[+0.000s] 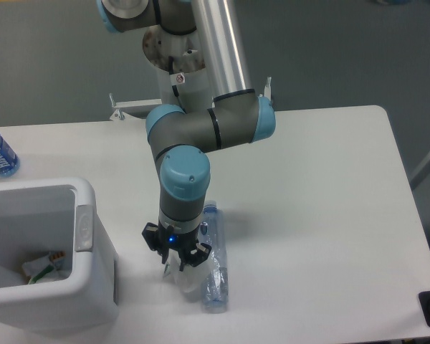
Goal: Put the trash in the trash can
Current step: 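Lower the gripper onto the plastic bag and close on it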
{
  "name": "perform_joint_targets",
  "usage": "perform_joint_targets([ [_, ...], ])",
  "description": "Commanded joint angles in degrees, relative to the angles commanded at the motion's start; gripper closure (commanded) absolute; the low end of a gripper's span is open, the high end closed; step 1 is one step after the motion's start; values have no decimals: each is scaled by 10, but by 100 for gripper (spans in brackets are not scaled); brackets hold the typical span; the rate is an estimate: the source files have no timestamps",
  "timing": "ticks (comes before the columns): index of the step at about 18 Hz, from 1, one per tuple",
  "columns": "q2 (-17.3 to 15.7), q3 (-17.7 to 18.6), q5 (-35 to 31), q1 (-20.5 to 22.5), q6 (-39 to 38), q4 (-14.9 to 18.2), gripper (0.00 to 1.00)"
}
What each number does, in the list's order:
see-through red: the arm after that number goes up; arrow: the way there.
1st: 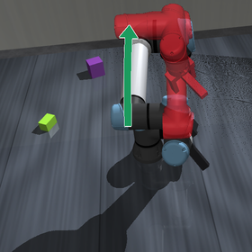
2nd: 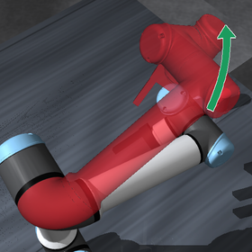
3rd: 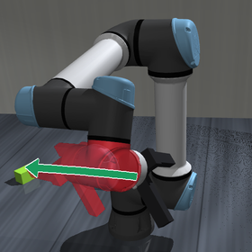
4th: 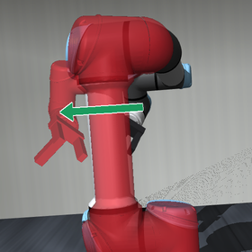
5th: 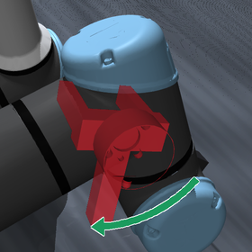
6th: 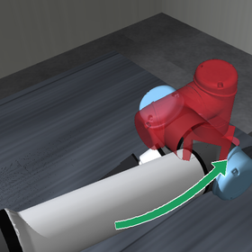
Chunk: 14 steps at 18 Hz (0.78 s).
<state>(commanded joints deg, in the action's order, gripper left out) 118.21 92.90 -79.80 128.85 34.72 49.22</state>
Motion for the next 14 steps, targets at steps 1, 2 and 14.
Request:
perform_joint_targets([
  [1, -2, 0, 1, 0, 0, 1, 100],
  [2, -4, 0, 3, 0, 0, 1, 100],
  [14, -96, -58, 172, 66, -20, 2, 100],
])
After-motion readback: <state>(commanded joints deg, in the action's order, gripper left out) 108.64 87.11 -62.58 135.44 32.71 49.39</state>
